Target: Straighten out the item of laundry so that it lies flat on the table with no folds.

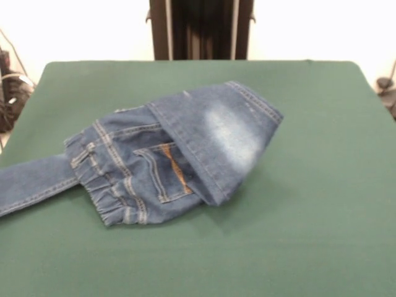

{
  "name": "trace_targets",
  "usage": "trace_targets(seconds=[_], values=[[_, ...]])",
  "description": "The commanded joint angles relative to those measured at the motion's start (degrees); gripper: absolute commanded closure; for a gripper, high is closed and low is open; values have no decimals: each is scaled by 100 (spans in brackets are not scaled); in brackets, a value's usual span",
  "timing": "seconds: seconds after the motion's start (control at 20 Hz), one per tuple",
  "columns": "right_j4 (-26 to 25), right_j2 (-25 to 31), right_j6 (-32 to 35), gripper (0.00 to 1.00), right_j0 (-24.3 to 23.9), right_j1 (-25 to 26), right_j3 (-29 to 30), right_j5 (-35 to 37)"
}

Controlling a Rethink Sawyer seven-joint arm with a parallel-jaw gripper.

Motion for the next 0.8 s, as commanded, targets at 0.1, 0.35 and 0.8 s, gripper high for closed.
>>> trace_targets(seconds=[0.1,0.35,0.8], values=[[-640,1005,-2554,100,153,498,-1843,831],[-456,1240,-2704,0,101,586,-1757,378],[404,112,-460,0,162,-489,1306,-752]])
